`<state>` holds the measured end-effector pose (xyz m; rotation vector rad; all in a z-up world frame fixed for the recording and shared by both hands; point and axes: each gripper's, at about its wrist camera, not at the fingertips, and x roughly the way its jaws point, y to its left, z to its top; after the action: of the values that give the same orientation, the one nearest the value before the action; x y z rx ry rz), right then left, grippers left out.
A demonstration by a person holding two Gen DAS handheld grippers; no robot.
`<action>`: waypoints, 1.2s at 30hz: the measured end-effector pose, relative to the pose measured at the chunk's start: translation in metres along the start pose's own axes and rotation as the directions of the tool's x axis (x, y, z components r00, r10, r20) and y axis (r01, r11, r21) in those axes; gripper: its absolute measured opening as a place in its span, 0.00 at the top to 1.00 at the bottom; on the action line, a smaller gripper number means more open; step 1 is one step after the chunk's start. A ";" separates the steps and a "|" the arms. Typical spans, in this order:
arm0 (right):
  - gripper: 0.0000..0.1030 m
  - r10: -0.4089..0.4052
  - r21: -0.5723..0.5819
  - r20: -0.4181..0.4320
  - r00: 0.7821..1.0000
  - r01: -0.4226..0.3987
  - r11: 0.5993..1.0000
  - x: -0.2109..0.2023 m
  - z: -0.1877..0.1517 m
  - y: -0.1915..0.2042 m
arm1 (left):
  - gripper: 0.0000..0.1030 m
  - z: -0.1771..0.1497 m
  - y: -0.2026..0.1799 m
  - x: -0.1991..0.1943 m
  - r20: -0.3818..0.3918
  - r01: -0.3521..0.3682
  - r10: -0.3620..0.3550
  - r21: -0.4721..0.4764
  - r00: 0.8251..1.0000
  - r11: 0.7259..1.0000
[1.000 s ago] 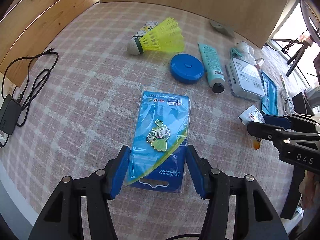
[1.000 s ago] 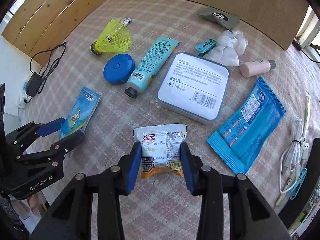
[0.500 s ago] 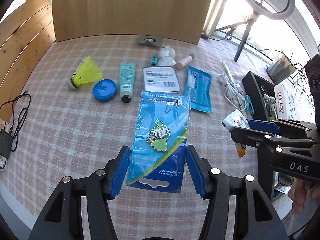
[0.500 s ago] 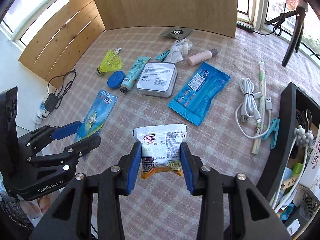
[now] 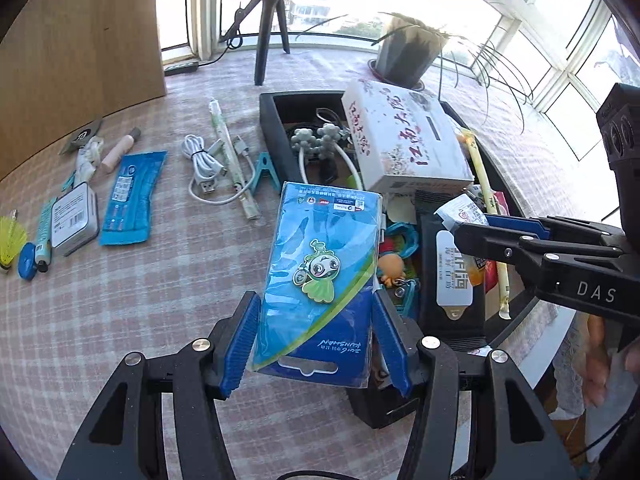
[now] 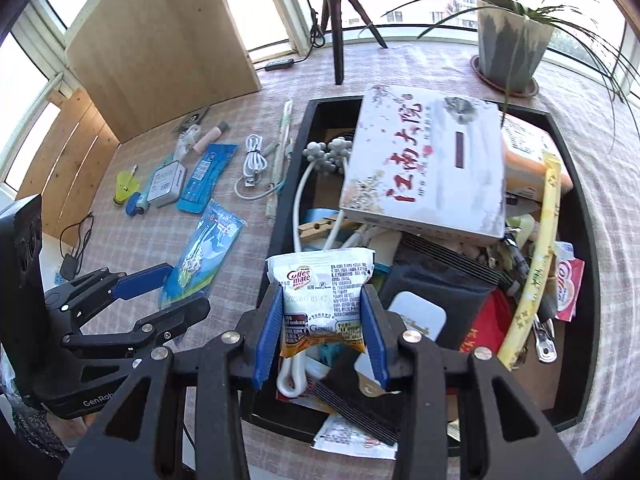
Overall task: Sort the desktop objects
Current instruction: 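Carry the pin card and sachet into the black tray and open both grippers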
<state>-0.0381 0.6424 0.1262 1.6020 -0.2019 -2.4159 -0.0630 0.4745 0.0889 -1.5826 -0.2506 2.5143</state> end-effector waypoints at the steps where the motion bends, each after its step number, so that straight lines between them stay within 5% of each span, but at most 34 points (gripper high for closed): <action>1: 0.63 -0.015 0.018 0.006 1.000 0.015 1.000 -0.005 -0.003 -0.012 | 0.47 0.001 -0.011 0.003 -0.004 0.009 -0.009 0.018 1.000 1.000; 15: 0.60 -0.139 0.177 0.002 0.990 0.136 0.975 -0.036 -0.031 -0.118 | 0.44 0.015 -0.083 0.030 -0.048 0.064 -0.060 0.100 0.997 0.993; 19: 0.50 -0.149 0.190 0.020 0.989 0.142 0.971 -0.041 -0.030 -0.116 | 0.38 0.016 -0.080 0.030 -0.059 0.054 -0.050 0.082 0.997 0.995; 36: 0.49 -0.052 0.100 0.021 0.998 0.050 0.994 -0.010 0.014 -0.027 | 0.38 0.018 0.026 -0.001 -0.020 -0.033 0.032 -0.065 0.999 0.997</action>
<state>-0.0501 0.6708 0.1341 1.6404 -0.2940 -2.5007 -0.0806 0.4477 0.0914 -1.6473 -0.3097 2.5384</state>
